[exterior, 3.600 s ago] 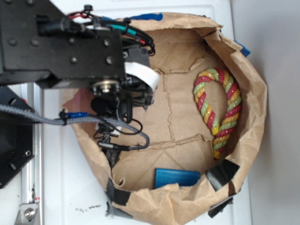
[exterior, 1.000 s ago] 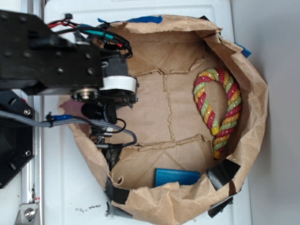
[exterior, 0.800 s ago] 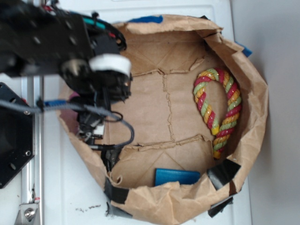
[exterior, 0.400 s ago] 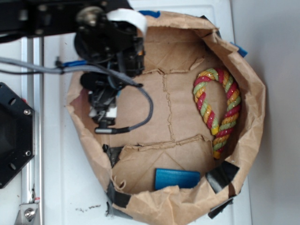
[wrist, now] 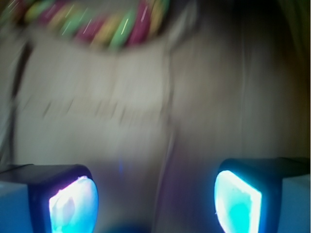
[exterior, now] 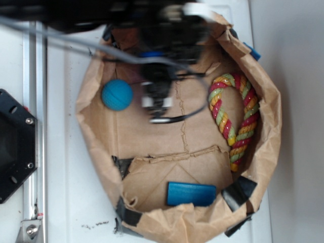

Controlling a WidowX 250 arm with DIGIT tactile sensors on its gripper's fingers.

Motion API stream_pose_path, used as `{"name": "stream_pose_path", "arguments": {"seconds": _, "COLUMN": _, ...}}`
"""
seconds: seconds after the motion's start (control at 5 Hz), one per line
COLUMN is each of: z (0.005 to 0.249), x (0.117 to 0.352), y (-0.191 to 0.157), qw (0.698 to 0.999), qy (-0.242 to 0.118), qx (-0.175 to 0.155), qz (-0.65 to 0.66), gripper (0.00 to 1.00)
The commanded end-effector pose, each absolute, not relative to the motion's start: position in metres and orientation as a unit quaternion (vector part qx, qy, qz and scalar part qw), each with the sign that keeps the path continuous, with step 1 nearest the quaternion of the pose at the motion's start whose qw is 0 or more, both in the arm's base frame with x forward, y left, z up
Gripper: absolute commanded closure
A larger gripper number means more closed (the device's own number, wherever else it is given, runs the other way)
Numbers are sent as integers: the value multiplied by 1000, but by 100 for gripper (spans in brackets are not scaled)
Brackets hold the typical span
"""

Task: Grab the blue ball.

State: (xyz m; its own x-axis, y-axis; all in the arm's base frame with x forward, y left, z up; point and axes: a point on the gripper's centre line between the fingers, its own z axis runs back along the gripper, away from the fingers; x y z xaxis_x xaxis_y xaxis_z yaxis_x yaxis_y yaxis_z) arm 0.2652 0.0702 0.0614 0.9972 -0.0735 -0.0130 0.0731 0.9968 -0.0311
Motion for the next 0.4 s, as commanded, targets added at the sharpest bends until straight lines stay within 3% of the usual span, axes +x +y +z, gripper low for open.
{"name": "stream_pose_path", "arguments": {"seconds": 0.0, "z": 50, "x": 292, "y": 53, "qw": 998, "qy": -10, "qx": 6, "qz": -62, "gripper": 0}}
{"name": "stream_pose_path", "arguments": {"seconds": 0.2, "z": 50, "x": 280, "y": 46, "qw": 996, "qy": 11, "qx": -4, "qz": -93, "gripper": 0}}
